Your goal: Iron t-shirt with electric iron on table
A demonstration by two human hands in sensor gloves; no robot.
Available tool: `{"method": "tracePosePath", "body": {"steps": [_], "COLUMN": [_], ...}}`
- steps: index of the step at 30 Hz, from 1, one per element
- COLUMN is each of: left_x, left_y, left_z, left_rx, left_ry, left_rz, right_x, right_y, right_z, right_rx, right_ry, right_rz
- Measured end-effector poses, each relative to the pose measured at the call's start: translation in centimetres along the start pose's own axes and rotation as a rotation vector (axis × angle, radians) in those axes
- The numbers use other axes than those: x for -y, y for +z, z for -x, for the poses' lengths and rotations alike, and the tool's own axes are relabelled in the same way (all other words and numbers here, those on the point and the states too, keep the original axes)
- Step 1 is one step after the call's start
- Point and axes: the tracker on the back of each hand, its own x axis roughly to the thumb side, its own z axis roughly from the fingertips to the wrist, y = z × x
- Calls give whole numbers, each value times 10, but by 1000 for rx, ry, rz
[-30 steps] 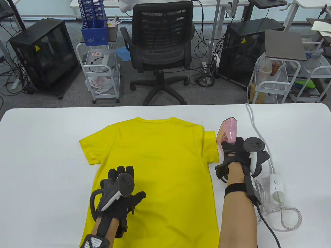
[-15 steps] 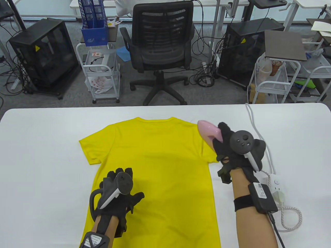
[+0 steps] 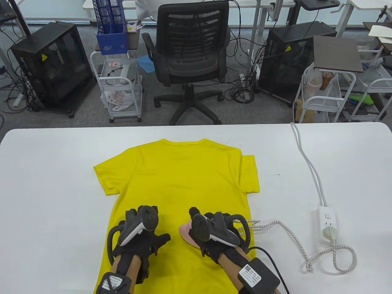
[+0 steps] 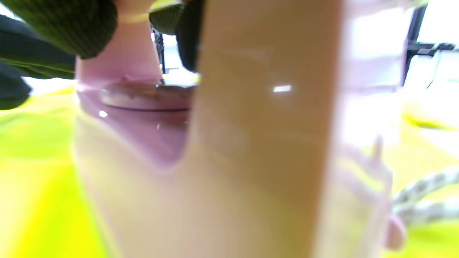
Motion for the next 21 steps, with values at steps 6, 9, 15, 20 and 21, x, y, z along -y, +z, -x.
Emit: {"method": "tracePosePath", "body": {"steps": [6, 9, 15, 20, 21], "left_x": [11, 20, 20, 20, 20], "left_y": [-8, -15, -14, -14, -14], "left_z": [4, 8, 10, 10, 11], "left_rx": [-25, -38, -34, -32, -31], "left_ry": [-7, -9, 3, 7, 8], "left_rz": [76, 140, 125, 126, 126], "right_x": [0, 0, 0, 1, 2], "right_y": [15, 18, 14, 8, 8], "right_z": [-11, -14, 4, 60, 74], "right_rx": [142, 216, 148, -89, -147], "right_ry": [-51, -94, -32, -13, -15], "right_rz": [4, -44, 80, 132, 141]}}
